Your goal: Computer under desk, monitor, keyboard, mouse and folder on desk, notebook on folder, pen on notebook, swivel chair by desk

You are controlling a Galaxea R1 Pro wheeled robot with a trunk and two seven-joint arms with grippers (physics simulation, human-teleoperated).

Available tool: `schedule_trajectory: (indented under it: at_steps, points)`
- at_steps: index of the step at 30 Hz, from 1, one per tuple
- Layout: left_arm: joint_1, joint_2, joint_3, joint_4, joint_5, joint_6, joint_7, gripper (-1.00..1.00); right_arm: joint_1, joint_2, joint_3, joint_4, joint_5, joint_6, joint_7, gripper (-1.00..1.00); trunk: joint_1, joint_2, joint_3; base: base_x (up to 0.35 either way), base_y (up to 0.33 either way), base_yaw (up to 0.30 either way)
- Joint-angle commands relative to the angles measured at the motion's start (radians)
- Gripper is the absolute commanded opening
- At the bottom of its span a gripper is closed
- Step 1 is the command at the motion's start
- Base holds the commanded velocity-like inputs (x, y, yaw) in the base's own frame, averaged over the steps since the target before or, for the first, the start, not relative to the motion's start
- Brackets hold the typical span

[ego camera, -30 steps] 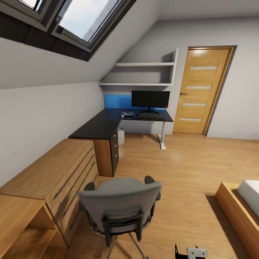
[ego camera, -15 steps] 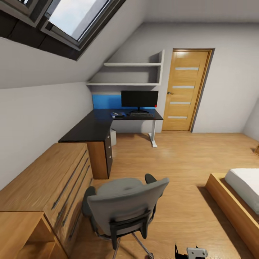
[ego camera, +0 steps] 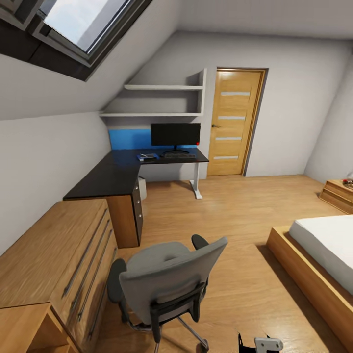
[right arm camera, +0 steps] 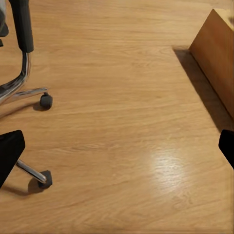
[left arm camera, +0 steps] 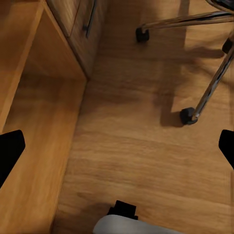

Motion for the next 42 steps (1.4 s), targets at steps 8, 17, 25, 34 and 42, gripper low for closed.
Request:
schedule_trajectory:
  at_steps: [8, 17, 25, 34, 42]
  points:
    - [0.0, -0.05, 0.0, -0.007, 0.007, -0.005, 0.0, 1.0, -0.001, -0.002, 0.008, 0.001, 0.0, 0.0, -0.008, 1.0, 0.0, -0.001, -0.002, 0.0, 0.005, -0.029]
    - [0.0, -0.052, 0.001, -0.015, 0.011, -0.004, 0.006, 1.0, -0.001, -0.005, 0.007, 0.002, 0.0, 0.0, -0.008, 1.0, 0.035, -0.064, -0.03, 0.0, 0.0, -0.002]
    - [0.0, -0.051, 0.002, -0.02, 0.013, 0.001, 0.01, 1.0, -0.001, -0.008, 0.006, 0.006, -0.001, 0.0, -0.008, 1.0, 0.065, -0.12, -0.055, 0.0, 0.0, 0.0]
    - [0.0, -0.049, 0.002, -0.024, 0.013, 0.006, 0.012, 1.0, 0.001, -0.01, 0.006, 0.013, -0.002, 0.0, -0.008, 1.0, 0.1, -0.183, -0.084, 0.0, 0.0, 0.0]
    - [-0.004, -0.084, -0.001, -0.064, 0.006, 0.031, 0.014, 1.0, -0.011, 0.003, 0.008, 0.005, 0.0, -0.001, -0.008, 1.0, 0.103, -0.189, -0.087, 0.0, 0.0, 0.0]
